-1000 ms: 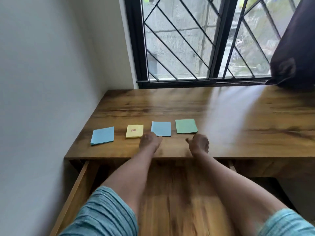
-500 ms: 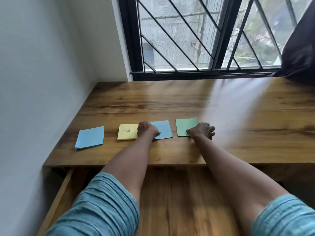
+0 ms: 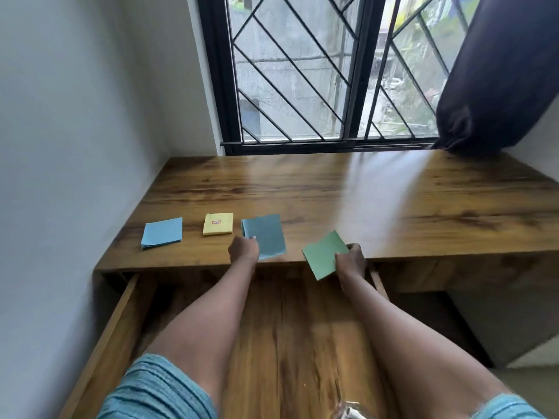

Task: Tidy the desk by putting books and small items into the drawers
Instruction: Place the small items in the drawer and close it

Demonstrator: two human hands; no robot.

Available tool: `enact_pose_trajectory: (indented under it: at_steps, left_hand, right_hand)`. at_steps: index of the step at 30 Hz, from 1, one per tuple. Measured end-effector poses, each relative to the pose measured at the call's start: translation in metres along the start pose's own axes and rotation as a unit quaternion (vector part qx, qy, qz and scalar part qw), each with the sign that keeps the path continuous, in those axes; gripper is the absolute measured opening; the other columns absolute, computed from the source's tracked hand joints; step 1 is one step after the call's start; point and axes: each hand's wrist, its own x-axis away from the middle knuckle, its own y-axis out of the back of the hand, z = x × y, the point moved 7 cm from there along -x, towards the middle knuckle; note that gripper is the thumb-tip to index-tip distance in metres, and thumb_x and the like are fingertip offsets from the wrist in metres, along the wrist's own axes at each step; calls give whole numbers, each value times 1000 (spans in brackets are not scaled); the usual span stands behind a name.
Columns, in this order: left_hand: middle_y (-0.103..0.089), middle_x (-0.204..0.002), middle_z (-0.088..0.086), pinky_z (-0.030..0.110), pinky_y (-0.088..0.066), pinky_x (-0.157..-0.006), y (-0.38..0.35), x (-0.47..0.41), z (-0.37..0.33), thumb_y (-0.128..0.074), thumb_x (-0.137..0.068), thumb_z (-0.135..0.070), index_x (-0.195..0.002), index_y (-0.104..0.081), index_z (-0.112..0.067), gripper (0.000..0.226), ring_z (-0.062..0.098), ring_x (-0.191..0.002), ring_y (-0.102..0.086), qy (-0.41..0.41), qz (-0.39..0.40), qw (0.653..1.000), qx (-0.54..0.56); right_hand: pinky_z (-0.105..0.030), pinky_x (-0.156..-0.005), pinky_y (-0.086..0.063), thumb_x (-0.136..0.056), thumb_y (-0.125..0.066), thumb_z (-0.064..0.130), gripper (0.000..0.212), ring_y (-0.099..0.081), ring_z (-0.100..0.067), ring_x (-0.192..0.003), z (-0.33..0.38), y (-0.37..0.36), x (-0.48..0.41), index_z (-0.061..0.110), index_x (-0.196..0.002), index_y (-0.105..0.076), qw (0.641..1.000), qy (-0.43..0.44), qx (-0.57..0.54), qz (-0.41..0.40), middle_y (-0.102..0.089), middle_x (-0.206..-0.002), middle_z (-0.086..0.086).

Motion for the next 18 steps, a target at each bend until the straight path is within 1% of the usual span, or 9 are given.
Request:
enact_pose_trajectory:
  at_steps: [2, 5, 7, 9, 11, 14, 16, 17, 18]
  left_hand:
    - [-57, -129, 20, 37, -46, -93, 4, 27, 21, -49, -98, -21, -125, -52, 2, 36, 35, -119, -55, 5, 3, 1000, 0]
    - [-57, -126, 19, 36, -46, -88, 2, 70, 56, -49, -97, -20, -120, -53, 1, 32, 34, -116, -56, 8, 17, 1000, -11]
    - [-58, -126, 18, 36, -46, -90, -6, 89, 79, -52, -96, -20, -119, -54, 0, 30, 34, -116, -56, 13, 38, 999, -35]
    - [-59, -127, 16, 34, -47, -89, -14, 106, 99, -53, -95, -17, -121, -53, -2, 30, 32, -115, -57, 17, 56, 996, -62]
    - [-58, -129, 14, 30, -46, -85, -25, 118, 119, -51, -95, -13, -126, -51, -4, 32, 30, -115, -57, 25, 78, 994, -73]
    - [-56, -131, 12, 25, -42, -80, -37, 130, 142, -44, -97, -9, -130, -47, -8, 33, 27, -116, -57, 47, 90, 990, -99]
    - [-56, -131, 11, 24, -40, -78, -46, 132, 152, -44, -97, -9, -131, -45, -11, 34, 27, -116, -57, 56, 95, 988, -104]
    - [-56, -131, 12, 25, -41, -79, -49, 132, 156, -44, -97, -9, -132, -42, -12, 36, 27, -115, -57, 56, 96, 988, -109]
    - [-55, -131, 12, 26, -43, -80, -53, 132, 159, -45, -97, -9, -135, -39, -12, 39, 27, -115, -57, 56, 98, 987, -117]
  right_hand:
    - [-28, -72, -42, -93, -49, 5, 32, -57, -35, -111, -19, 13, 21, -1, -124, -46, 1000, 10, -4, -4, -55, -125, -22]
    - [-29, -65, -47, -93, -53, 6, 35, -62, -32, -105, -51, 28, 56, 4, -127, -44, 1000, 18, -16, 8, -56, -124, -21]
    - [-25, -58, -50, -93, -56, 8, 37, -65, -30, -99, -75, 33, 74, 6, -127, -43, 999, 11, -26, 19, -57, -123, -21]
    - [-20, -50, -45, -92, -56, 7, 37, -66, -30, -96, -95, 37, 89, 5, -127, -43, 999, -4, -32, 23, -58, -122, -22]
    - [-18, -47, -42, -92, -56, 5, 36, -66, -29, -95, -113, 39, 101, 4, -126, -42, 999, -24, -33, 23, -58, -121, -22]
    - [-20, -50, -47, -91, -56, 2, 31, -64, -25, -87, -137, 36, 112, 4, -119, -43, 997, -60, -46, 27, -59, -119, -22]
    - [-29, -59, -54, -91, -55, 0, 27, -65, -29, -93, -152, 33, 115, 5, -114, -43, 994, -89, -54, 25, -59, -119, -23]
    - [-32, -65, -54, -90, -55, -1, 26, -64, -32, -98, -157, 31, 116, 5, -113, -43, 993, -102, -56, 23, -59, -120, -23]
    - [-33, -68, -53, -90, -55, -1, 27, -63, -34, -103, -162, 30, 115, 3, -115, -44, 992, -113, -56, 22, -58, -121, -24]
